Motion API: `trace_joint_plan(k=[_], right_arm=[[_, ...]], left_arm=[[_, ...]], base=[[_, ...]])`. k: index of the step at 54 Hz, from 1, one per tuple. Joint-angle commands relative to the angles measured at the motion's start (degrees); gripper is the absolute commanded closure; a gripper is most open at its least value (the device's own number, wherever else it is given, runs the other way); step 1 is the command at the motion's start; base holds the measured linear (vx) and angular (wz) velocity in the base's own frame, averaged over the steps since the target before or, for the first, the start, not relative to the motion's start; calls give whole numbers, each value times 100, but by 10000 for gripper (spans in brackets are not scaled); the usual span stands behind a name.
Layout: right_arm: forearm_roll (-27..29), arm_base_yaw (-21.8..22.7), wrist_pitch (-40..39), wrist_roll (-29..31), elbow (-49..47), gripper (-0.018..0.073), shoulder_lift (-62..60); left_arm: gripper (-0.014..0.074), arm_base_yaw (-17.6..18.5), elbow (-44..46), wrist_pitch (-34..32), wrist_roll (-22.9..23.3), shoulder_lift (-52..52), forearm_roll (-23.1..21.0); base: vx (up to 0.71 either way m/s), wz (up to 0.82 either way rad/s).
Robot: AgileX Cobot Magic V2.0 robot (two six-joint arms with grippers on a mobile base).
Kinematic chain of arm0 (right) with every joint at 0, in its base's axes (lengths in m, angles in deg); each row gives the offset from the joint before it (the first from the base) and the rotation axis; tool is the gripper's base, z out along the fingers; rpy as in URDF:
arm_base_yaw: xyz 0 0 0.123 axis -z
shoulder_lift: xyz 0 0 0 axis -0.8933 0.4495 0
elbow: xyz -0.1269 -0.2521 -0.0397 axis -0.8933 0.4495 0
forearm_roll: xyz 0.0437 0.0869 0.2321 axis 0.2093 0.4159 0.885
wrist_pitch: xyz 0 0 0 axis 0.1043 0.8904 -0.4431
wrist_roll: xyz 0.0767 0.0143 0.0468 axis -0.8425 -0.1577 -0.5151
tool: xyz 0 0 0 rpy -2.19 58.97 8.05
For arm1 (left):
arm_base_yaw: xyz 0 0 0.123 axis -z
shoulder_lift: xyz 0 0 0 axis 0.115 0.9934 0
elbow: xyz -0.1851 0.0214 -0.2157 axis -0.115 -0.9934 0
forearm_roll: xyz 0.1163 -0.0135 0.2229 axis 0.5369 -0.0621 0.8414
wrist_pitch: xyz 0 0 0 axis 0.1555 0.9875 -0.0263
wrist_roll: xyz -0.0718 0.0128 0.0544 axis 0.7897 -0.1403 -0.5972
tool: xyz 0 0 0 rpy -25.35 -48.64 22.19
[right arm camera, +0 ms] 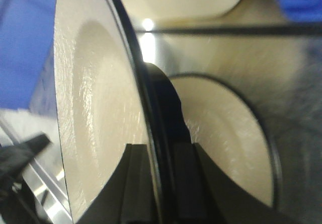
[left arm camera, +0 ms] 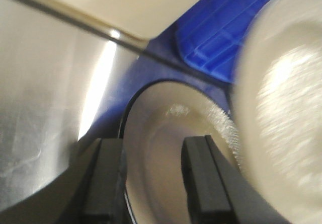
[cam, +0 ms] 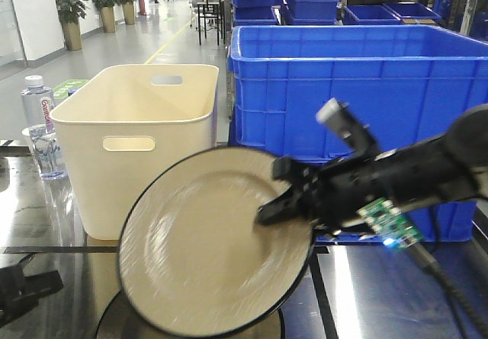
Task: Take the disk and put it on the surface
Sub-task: 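Lower the right-held plate onto the first plate and release it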
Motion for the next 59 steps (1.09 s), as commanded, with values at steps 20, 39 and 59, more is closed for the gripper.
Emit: trace_joint_plan(k=[20, 39, 59], right_arm=[[322, -480, -103, 533, -221, 529, 733], [-471, -480, -69, 622, -221, 292, 763], [-1504, -364, -194, 622, -268, 39, 342]], left_arm=[[200, -15, 142, -154, 11, -236, -240], [200, -15, 142, -153, 11, -236, -235], [200, -15, 142, -158, 4, -236, -231]], base=[[0, 0], [0, 0], [0, 0]])
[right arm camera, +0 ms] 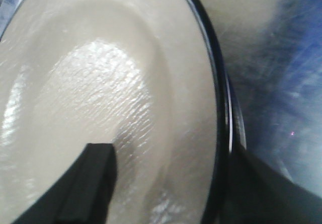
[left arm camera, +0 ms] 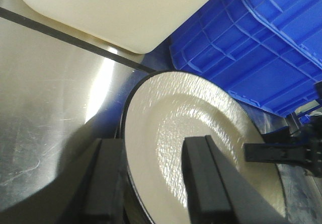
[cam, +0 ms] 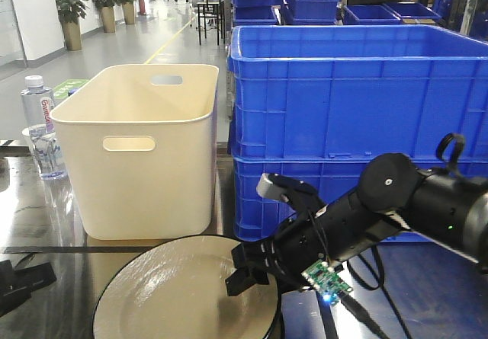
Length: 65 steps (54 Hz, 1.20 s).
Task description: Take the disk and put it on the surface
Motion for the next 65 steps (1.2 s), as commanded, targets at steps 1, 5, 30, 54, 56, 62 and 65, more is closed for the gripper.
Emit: trace_joint_plan(k=[1, 5, 30, 54, 56, 62, 65], right_arm=[[-262, 118, -205, 97, -231, 38, -487], [-850, 119, -109, 74, -330, 38, -665], [-1924, 107, -55, -203, -461, 40, -1575], [-1919, 107, -55, -203, -461, 40, -1575], [-1919, 107, -55, -203, -461, 40, -1575], [-1919, 107, -55, -203, -461, 40, -1575], [-1919, 107, -55, -203, -461, 40, -1575]], left_arm=[[200, -15, 142, -90, 4, -83, -226], [200, -15, 142, -90, 4, -83, -226], [374, -15, 149, -62, -1252, -496, -178], [605, -15, 149, -345, -1252, -1685, -183], [605, -15, 149, -345, -1252, -1685, -183], [605, -15, 149, -345, -1252, -1685, -183], [605, -15, 149, -358, -1252, -1685, -183]], base=[[0, 0], [0, 0], [0, 0], [0, 0], [0, 0], [0, 0], [0, 0]])
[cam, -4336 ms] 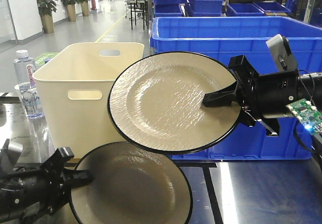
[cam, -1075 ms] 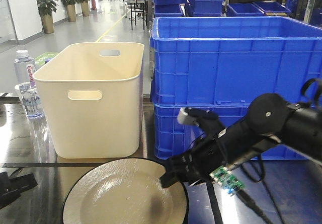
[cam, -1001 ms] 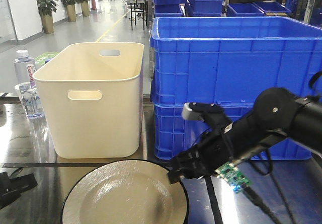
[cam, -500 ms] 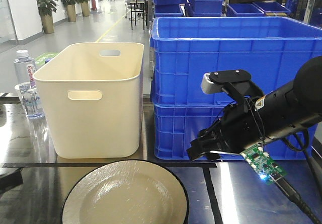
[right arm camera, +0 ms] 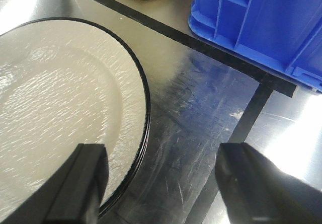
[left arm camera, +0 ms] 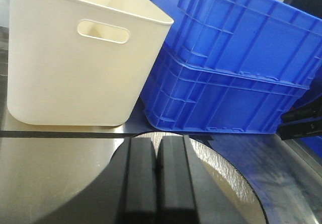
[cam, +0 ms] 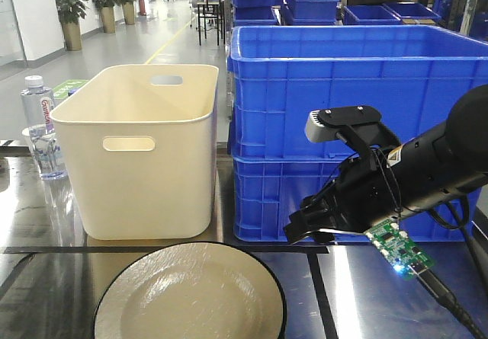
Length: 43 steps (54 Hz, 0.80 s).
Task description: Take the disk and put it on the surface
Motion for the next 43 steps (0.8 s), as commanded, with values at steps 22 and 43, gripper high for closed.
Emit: trace_joint_plan(k=[22, 43], right_arm=[[31, 24, -291, 14, -201, 40, -212], [31, 24, -292, 14, -201, 40, -213]], left_arm=[[605, -15, 149, -285, -28, -16, -200], [605, 26, 19, -286, 3763, -1089, 4601]], base=[[0, 0], [0, 0]])
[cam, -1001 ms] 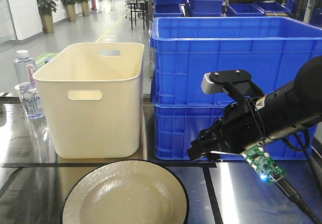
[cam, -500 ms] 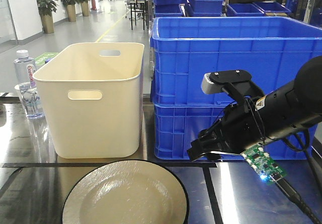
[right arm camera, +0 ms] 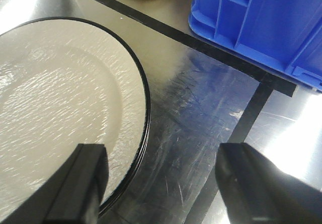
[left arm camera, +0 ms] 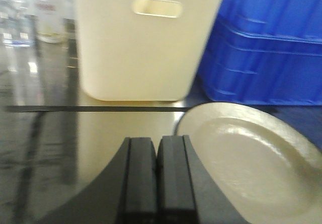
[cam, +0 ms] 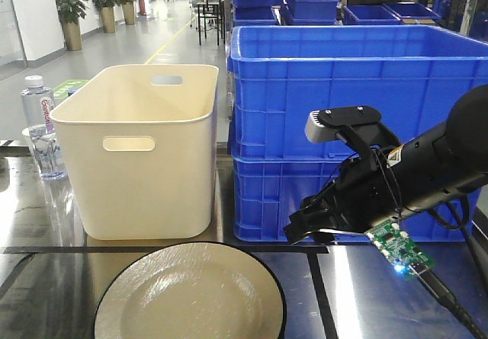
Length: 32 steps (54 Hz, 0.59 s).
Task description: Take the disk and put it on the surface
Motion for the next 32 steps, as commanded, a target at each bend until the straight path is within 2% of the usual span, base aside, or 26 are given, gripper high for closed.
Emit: trace_joint_plan(k=[1, 5, 9, 16, 24, 32], right_arm=[[31, 24, -299, 14, -197, 40, -213], [31, 24, -299, 14, -197, 40, -213], [31, 24, -299, 14, -197, 40, -213], [31, 24, -299, 14, -197, 40, -213], [31, 24, -299, 14, -197, 40, -213], [47, 24, -280, 14, -197, 40, -213]], left_arm=[[605, 20, -5, -486, 1102, -364, 1061], [605, 20, -374, -823, 1616, -709, 1537], [605, 20, -957, -1372, 1891, -1269, 1885], [605, 20, -1925, -1935, 1907, -2172, 2076], [605, 20, -2756, -2071, 1901, -3105, 2362], [605, 99, -3544, -2759, 1907, -3043, 2399]], base=[[0, 0], [0, 0], [0, 0], [0, 0], [0, 0], [0, 1]])
